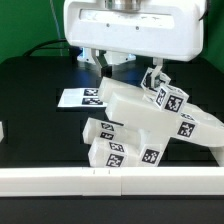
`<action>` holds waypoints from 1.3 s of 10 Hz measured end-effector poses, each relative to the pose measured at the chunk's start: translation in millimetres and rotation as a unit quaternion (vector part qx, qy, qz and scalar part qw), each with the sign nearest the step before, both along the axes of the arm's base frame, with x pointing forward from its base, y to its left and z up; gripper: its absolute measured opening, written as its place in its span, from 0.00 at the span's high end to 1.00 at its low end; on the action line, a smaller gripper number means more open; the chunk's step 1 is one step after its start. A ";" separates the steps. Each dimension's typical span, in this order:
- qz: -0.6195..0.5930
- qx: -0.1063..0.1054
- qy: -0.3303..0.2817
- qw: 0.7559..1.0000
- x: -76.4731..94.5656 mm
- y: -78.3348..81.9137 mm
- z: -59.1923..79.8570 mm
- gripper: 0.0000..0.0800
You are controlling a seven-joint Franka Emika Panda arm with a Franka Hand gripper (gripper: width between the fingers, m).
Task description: Assemble chair
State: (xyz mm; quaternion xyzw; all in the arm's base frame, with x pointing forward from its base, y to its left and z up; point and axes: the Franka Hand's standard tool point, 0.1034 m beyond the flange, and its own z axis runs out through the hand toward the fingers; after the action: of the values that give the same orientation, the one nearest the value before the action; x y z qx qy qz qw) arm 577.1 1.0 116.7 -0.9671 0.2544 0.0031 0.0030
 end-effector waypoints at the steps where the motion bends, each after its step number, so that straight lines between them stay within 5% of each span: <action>1: 0.022 0.001 0.002 1.000 -1.2 -0.1 -0.5 0.19; 7: 0.051 0.000 -0.007 0.999 1.7 -31.4 13.6 0.19; 13: 0.074 -0.008 -0.013 0.997 -5.2 -46.7 4.4 0.19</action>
Offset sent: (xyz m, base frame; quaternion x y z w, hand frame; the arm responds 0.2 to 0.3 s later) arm -0.0054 -0.0158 0.0153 0.0014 -0.0135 -0.0343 0.9993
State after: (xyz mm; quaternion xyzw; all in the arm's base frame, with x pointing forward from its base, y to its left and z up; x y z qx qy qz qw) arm 572.0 -45.7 121.1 -0.9832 0.1823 -0.0117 -0.0019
